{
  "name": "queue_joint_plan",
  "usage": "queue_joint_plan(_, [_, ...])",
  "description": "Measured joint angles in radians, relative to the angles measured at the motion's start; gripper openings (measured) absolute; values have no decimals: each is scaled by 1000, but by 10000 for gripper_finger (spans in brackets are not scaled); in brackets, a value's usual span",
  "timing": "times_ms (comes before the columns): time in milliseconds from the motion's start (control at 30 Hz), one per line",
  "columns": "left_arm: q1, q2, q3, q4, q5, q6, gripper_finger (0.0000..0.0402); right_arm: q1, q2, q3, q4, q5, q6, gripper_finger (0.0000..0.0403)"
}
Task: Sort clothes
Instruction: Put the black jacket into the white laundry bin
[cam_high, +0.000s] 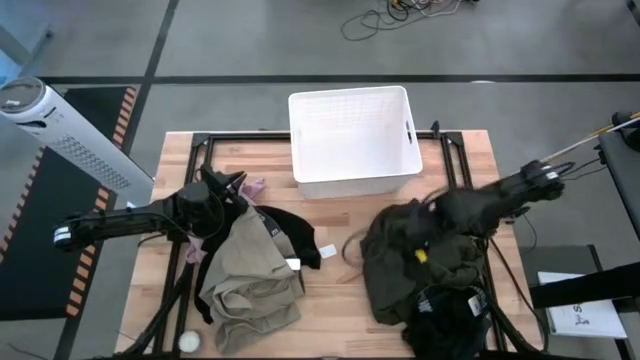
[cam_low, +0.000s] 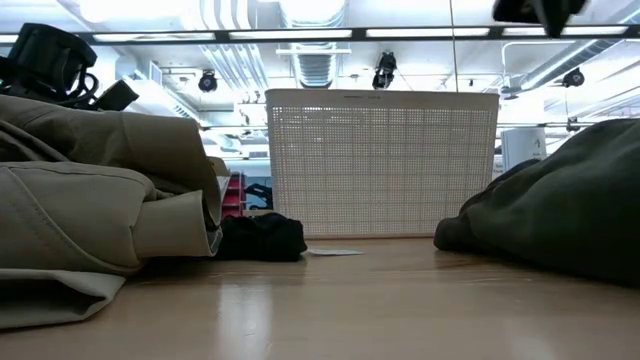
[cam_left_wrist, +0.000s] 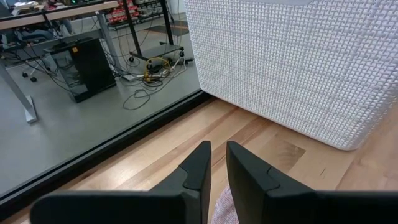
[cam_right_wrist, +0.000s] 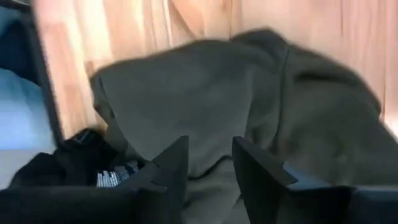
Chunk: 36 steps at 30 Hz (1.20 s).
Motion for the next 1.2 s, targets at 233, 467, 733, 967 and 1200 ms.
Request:
queue_joint_plan(233, [0, 0, 0, 0, 0, 0, 38, 111, 151, 4, -30, 23, 150, 165])
queue_joint_plan(467, [0, 0, 0, 0, 0, 0, 38, 117, 248, -7, -187, 69, 232, 225])
queue_joint_plan(733, [0, 0, 0, 0, 0, 0, 38, 61, 152, -140, -46, 61, 268, 259])
queue_joint_plan(967, [0, 0, 0, -1, 0, 0, 38, 31, 50, -361, 277, -10, 343, 271])
queue_joint_plan(1200, [0, 0, 0, 0, 0, 0, 38, 30, 102, -526, 397, 20, 436, 295])
